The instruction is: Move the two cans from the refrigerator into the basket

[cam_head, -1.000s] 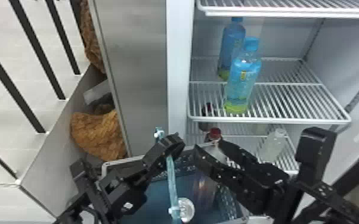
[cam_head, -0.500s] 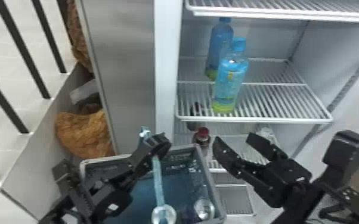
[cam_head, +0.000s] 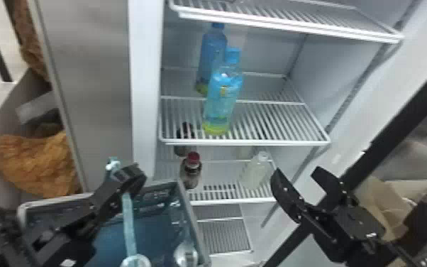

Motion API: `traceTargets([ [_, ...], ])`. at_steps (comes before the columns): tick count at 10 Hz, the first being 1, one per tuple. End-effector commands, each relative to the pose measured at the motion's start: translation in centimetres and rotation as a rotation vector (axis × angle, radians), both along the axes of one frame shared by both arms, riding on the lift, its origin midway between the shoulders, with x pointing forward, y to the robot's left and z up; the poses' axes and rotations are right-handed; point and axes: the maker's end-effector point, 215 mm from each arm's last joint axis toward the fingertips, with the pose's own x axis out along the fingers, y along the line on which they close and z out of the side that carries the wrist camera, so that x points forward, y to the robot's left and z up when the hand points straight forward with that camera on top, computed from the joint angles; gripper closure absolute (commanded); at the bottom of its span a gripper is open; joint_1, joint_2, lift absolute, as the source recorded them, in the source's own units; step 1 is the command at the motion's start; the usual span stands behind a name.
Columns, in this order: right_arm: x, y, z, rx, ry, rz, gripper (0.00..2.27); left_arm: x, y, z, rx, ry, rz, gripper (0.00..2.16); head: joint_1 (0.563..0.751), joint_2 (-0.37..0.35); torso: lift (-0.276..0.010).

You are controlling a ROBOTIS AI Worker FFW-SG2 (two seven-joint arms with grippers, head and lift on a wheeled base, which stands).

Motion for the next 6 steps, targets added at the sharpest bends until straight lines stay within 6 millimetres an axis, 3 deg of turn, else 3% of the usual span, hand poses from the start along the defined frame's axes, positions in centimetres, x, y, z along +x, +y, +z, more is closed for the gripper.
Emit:
traceTargets([
  [1, -0.9, -2.3, 0.1, -0.033, -0.018, -0.04, 0.17, -0.1, 0.0, -0.1, 0.0, 0.002, 0.0, 1.2, 0.695, -0.293, -0.035],
  [4, -3.1, -4.7, 1.0, -0.075, -0.058, -0.055, 0.17, -0.1, 0.1, -0.2, 0.001, 0.004, 0.003, 1.2, 0.695, -0.35, -0.035],
  [6, -4.6, -4.6, 0.9, -0.074, -0.041, -0.057, 0.17, -0.1, 0.4, -0.1, -0.001, 0.004, 0.011, 1.2, 0.695, -0.35, -0.035],
])
